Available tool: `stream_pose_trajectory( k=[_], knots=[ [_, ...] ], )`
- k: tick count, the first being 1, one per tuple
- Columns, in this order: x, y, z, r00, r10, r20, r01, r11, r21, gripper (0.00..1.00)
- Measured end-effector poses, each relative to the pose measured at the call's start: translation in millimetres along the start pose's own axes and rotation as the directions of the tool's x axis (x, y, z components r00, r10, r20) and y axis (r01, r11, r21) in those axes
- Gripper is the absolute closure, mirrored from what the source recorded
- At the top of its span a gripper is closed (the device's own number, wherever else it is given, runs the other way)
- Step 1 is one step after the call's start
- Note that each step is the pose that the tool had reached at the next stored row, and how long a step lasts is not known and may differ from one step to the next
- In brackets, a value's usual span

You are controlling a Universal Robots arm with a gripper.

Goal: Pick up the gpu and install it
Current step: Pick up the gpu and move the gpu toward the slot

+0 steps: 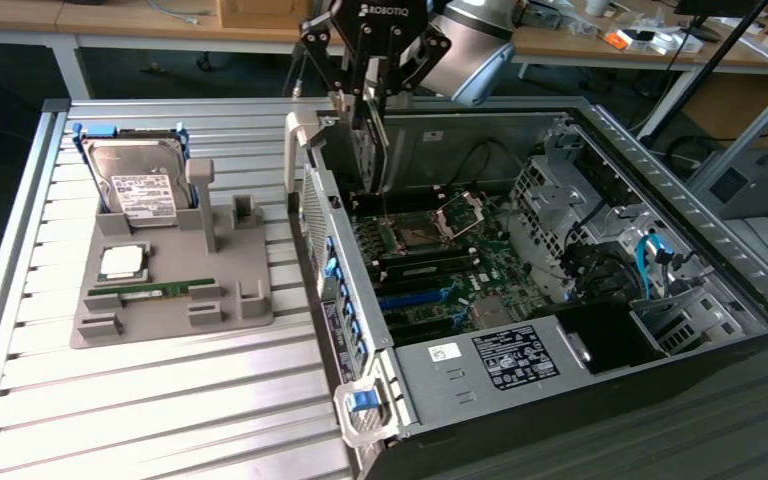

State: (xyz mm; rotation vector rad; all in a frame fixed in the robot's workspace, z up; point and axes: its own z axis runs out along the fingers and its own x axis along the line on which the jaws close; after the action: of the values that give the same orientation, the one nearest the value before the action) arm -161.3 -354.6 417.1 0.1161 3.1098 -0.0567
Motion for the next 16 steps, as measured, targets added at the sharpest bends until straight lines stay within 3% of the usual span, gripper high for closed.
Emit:
stream_pose_trajectory(
  k=[16],
  knots=[
    [-5.4,0.5,2.3,1.0000,0.000,0.0001,0.000,1.0000,0.0011,0.73]
  ],
)
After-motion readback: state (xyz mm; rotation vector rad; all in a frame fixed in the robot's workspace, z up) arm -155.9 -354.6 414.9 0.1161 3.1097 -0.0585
